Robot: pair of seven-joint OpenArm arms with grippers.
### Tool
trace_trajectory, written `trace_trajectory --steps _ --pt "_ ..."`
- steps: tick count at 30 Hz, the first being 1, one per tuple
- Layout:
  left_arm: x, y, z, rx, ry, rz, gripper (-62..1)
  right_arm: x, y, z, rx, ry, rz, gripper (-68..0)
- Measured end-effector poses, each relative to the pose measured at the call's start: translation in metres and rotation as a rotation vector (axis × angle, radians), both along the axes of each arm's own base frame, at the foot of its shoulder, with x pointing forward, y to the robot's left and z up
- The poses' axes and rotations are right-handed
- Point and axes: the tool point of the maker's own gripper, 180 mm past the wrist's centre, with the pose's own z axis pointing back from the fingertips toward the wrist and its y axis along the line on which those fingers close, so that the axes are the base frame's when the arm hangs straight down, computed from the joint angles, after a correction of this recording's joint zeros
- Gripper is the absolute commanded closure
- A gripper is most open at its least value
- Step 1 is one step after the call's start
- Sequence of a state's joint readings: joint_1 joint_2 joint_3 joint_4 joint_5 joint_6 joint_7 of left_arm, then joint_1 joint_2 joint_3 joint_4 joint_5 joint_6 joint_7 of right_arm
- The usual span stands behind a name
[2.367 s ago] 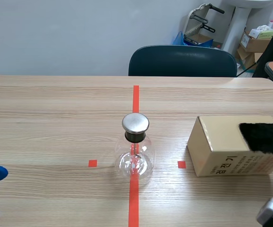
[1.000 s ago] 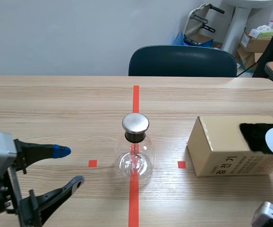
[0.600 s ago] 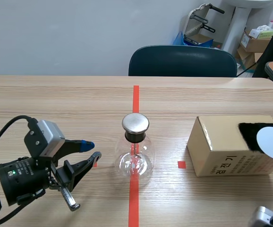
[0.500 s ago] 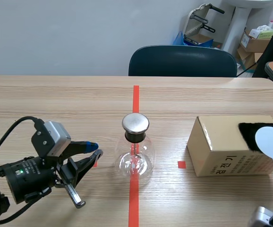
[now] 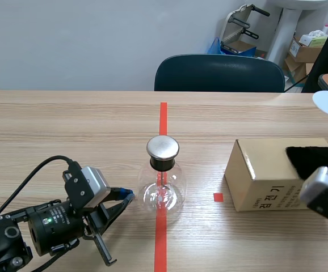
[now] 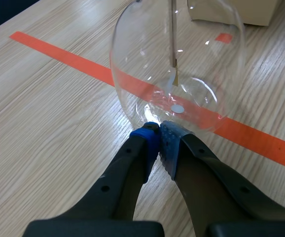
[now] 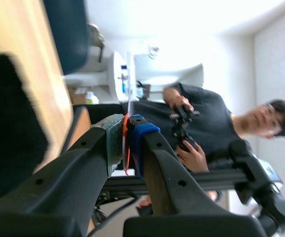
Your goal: Do the electroscope experiment
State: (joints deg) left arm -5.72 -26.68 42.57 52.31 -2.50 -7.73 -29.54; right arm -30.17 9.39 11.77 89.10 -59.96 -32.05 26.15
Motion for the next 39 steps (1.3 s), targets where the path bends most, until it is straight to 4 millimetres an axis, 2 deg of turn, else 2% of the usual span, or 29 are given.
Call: trace_trajectory --steps 4,8,15,19,24,29,34,39 --pt "-0.003 -0.003 -0.004 0.013 -0.004 -0.018 -3.4 0.008 0.016 0.018 0.032 -0.038 0.010 -1.7" --pt "-0.004 -0.004 -0.004 0.013 -0.003 -0.018 -3.4 0.013 0.036 0.026 0.060 -0.055 0.037 -1.7" --pt "-0.002 -0.002 -0.004 0.020 -0.014 -0.005 -3.4 0.012 0.077 0.020 0.051 -0.036 0.100 -1.7" --pt "-0.002 -0.002 -0.004 0.020 -0.014 -0.005 -3.4 0.008 0.098 0.027 0.053 -0.090 0.125 -1.7" --pt "-0.002 -0.003 -0.003 0.013 -0.019 -0.007 -3.4 0.002 0.123 0.023 0.035 -0.083 0.162 -1.7" --pt "-0.002 -0.004 0.001 -0.003 -0.031 -0.012 -3.4 -0.002 0.135 0.017 0.028 -0.067 0.157 -1.7" --pt "-0.002 -0.005 0.004 -0.018 -0.042 -0.016 -3.4 -0.002 0.140 0.000 0.008 -0.032 0.131 -1.7" --pt "-0.002 -0.005 0.003 -0.015 -0.040 -0.015 -3.4 0.001 0.132 -0.015 0.000 0.001 0.078 -1.7"
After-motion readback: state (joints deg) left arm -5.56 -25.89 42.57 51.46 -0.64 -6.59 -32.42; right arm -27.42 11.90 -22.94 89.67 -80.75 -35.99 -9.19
